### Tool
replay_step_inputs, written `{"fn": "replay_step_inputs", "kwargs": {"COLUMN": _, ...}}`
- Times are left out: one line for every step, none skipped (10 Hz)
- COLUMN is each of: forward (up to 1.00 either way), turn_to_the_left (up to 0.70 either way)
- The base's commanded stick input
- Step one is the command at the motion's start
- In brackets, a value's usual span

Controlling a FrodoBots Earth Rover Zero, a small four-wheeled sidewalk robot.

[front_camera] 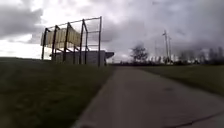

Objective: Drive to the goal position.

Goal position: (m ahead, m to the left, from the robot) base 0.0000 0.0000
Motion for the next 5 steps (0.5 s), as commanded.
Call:
{"fn": "replay_step_inputs", "kwargs": {"forward": 1.00, "turn_to_the_left": -0.24}}
{"fn": "replay_step_inputs", "kwargs": {"forward": 1.00, "turn_to_the_left": -0.38}}
{"fn": "replay_step_inputs", "kwargs": {"forward": 1.00, "turn_to_the_left": -0.39}}
{"fn": "replay_step_inputs", "kwargs": {"forward": 1.00, "turn_to_the_left": -0.39}}
{"fn": "replay_step_inputs", "kwargs": {"forward": 1.00, "turn_to_the_left": -0.39}}
